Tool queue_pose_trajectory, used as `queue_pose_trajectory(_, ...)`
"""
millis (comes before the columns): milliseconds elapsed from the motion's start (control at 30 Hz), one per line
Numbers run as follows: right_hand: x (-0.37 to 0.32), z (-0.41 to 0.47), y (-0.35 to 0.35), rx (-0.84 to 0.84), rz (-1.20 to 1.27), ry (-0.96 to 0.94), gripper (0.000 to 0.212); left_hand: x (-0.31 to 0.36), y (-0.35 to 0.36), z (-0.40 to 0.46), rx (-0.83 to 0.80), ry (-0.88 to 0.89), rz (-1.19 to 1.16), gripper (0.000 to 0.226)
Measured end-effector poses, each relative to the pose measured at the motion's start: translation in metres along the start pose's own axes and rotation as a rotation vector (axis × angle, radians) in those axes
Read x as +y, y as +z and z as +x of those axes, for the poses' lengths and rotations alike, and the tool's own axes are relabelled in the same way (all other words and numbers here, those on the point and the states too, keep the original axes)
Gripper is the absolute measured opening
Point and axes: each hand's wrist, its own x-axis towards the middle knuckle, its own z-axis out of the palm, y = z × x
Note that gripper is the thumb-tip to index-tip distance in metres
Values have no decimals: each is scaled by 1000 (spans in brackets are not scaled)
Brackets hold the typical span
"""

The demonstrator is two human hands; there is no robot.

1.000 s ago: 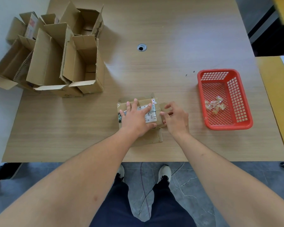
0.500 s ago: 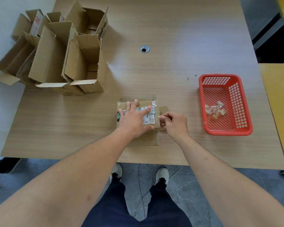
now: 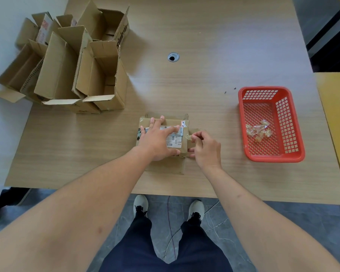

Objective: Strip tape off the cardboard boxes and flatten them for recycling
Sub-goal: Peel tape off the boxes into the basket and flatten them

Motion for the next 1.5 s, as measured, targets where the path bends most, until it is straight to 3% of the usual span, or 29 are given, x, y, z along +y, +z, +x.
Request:
queue_pose_trajectory(233, -5, 17, 0, 57, -144, -87, 4, 37, 8, 11, 102, -143, -102, 62)
queue_pose_trajectory(367, 3, 18, -3, -92, -133, -103, 7, 29, 12, 10, 134, -113, -134, 67)
queue_pose_trajectory(533, 2, 23, -5, -89, 40, 134, 14, 26, 19, 5, 112, -59, -106, 101)
queue_pose_trajectory(800, 2, 36, -14, -288, -209, -100, 17, 15, 20, 5, 23, -37, 70, 86)
queue_pose_trajectory(1000, -5, 39, -18, -293, 191, 194, 15, 17, 19, 4, 16, -43, 93, 86)
queue_pose_trajectory(1133, -8, 34, -8, -119, 248, 319, 14, 20, 17, 2, 9, -50, 78, 87)
queue_pose_trajectory(1267, -4, 31, 4, 38, 34, 103, 23, 19, 17, 2, 9, -47, 67, 87)
queue_pose_trajectory(1400, -2, 10, 7, 4, -71, -158, 10, 17, 20, 5, 26, -45, 86, 87)
queue_pose_trajectory(1500, 6, 2, 9, -10, -51, -158, 15, 16, 22, 5, 29, -43, 88, 87)
